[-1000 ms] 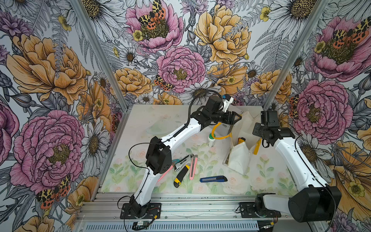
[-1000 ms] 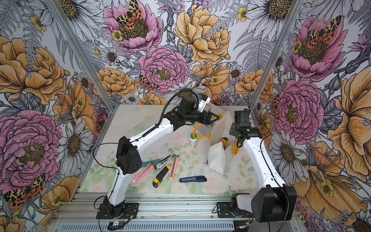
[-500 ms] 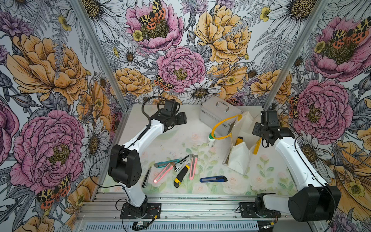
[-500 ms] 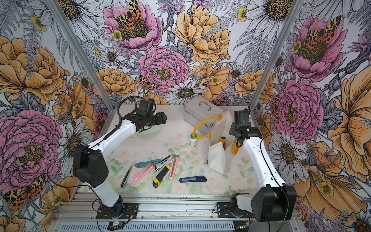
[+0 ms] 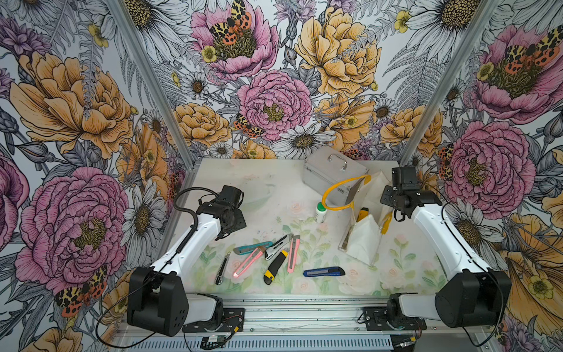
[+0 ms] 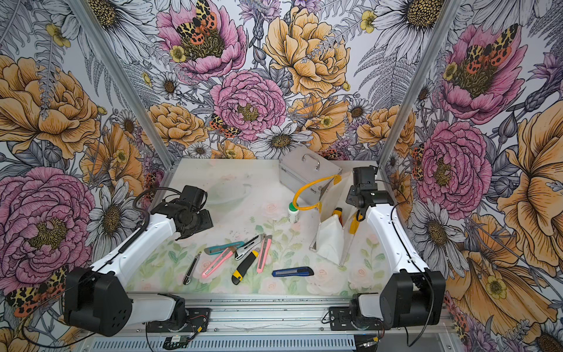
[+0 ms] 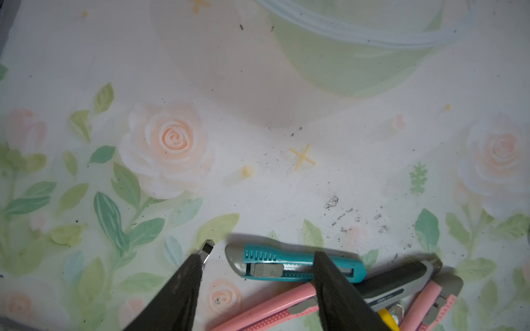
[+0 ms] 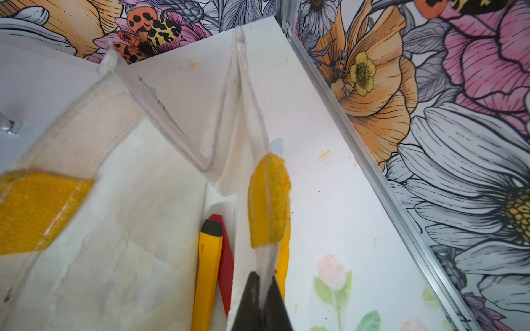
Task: Place the art knife into the pouch
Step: Pick up the utility knife at the center of the board.
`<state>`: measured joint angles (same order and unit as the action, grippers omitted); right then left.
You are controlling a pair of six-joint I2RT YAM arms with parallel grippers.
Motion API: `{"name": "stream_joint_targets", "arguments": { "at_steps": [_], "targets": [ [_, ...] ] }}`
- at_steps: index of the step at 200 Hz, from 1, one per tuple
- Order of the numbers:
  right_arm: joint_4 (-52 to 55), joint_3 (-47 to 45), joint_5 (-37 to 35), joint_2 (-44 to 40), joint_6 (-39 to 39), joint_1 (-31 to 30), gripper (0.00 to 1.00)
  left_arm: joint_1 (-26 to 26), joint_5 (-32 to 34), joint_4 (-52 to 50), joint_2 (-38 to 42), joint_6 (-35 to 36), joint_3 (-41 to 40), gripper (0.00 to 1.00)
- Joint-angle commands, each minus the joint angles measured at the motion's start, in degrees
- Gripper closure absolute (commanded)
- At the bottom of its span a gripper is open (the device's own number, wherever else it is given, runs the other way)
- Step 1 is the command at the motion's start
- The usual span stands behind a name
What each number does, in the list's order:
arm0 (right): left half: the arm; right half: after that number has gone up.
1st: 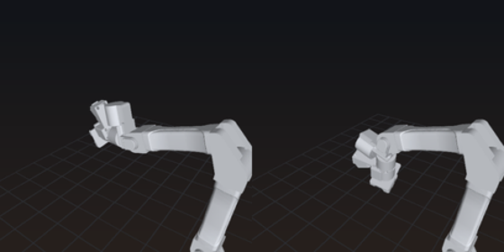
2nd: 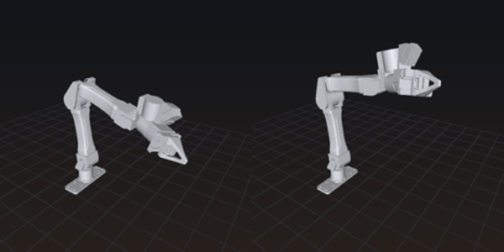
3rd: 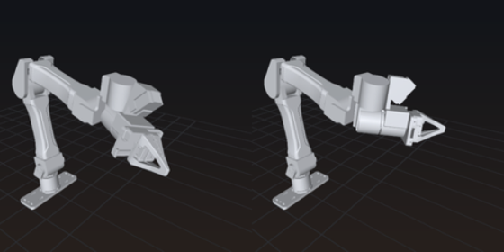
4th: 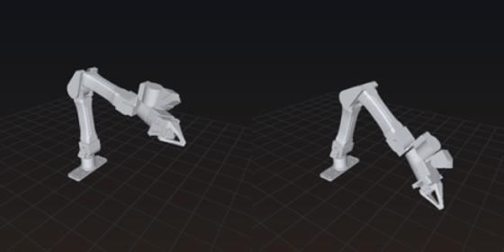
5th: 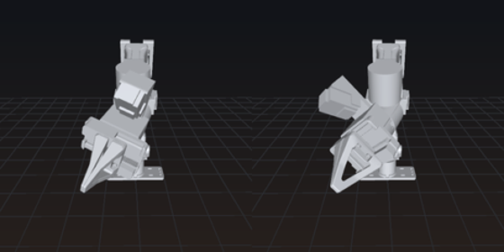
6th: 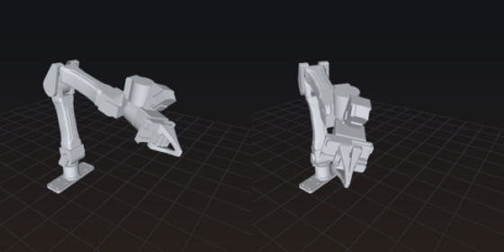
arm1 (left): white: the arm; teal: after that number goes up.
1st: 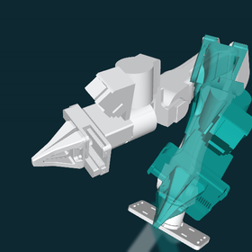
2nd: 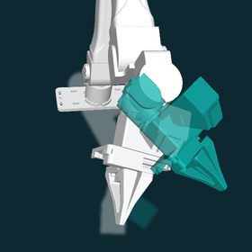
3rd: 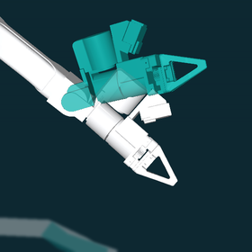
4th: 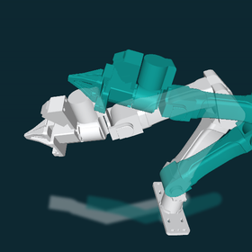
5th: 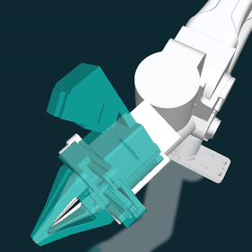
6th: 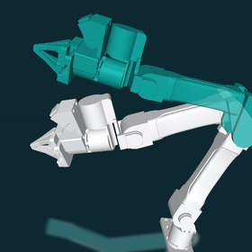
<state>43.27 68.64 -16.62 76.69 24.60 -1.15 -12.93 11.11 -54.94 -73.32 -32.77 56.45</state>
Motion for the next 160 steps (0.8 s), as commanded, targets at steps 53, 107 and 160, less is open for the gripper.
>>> {"name": "stream_joint_targets", "arguments": {
  "at_steps": [53, 107, 160],
  "targets": [
    [-3.2, 0.5, 0.9, 2.7, 1.4, -0.6, 1.00, 5.4, -6.0, -2.4, 9.4, -14.9, -14.5, 0.38],
    [-3.6, -0.2, 0.0, 3.4, 0.9, -0.6, 1.00, 6.9, -8.3, -1.3, 13.0, -22.1, -21.7, 0.24],
    [-3.9, 0.1, 0.2, 4.5, 0.7, -0.6, 1.00, 11.3, -9.1, -0.3, 13.0, -20.3, -23.6, 0.22]
  ]
}}
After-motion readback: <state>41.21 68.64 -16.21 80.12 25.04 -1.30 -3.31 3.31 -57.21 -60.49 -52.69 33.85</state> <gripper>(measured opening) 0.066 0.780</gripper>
